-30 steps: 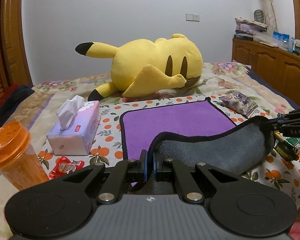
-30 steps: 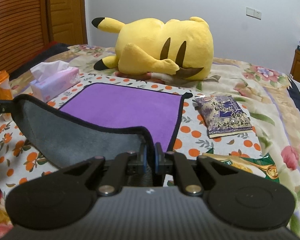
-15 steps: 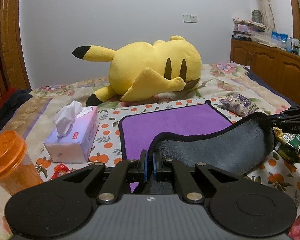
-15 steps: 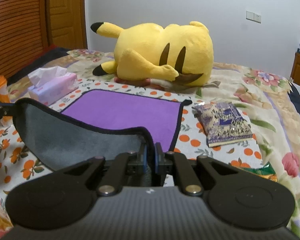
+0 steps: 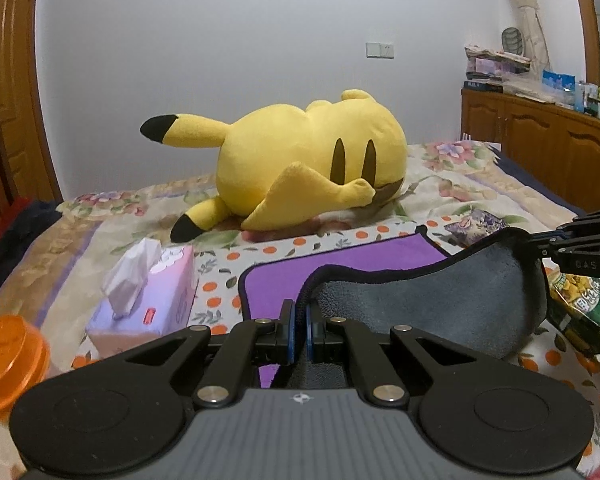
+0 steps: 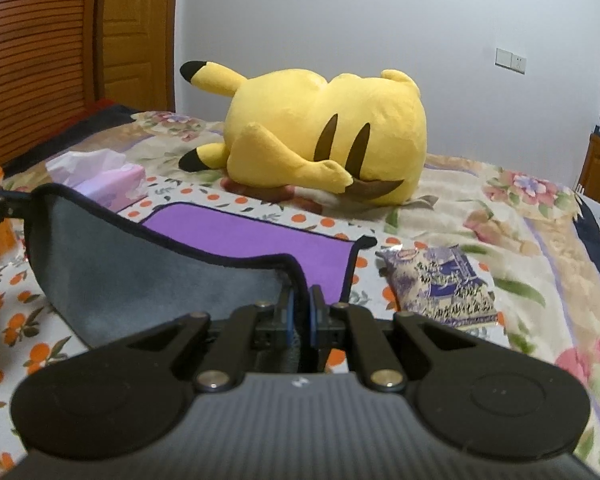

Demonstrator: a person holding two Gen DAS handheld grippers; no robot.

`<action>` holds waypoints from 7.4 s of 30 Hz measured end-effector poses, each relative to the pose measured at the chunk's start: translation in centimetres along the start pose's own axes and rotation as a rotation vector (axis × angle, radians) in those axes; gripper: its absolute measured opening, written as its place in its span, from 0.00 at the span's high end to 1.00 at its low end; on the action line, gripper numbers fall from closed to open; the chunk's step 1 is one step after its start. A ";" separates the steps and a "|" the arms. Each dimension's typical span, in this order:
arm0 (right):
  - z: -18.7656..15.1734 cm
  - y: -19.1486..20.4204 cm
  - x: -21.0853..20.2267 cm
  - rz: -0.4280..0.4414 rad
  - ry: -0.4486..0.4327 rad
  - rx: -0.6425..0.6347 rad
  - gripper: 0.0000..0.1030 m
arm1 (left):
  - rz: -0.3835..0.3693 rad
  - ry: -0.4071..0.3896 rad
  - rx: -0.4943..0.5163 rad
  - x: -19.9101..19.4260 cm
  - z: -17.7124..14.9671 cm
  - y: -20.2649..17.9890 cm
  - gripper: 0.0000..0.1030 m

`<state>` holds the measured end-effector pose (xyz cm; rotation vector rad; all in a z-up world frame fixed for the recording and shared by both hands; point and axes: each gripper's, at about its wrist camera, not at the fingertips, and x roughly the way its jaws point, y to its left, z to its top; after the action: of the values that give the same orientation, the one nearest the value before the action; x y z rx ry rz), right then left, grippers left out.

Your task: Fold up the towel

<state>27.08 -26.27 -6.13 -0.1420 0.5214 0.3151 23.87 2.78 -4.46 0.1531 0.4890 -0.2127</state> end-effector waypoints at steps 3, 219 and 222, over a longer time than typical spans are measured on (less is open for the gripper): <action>0.6 -0.3 0.3 -0.003 -0.012 0.001 0.92 | -0.001 -0.007 0.010 0.5 0.6 0.0 0.94; -7.1 7.8 -19.9 -0.122 0.016 0.156 0.00 | 0.135 0.131 -0.075 -18.7 -9.3 -7.2 0.00; -7.3 7.5 -19.8 -0.129 0.021 0.175 0.00 | 0.135 0.131 -0.076 -18.7 -9.3 -7.2 0.00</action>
<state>4.94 -25.89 -2.69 -0.0089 0.5557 0.1408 1.85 0.75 -4.29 0.1256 0.6135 -0.0519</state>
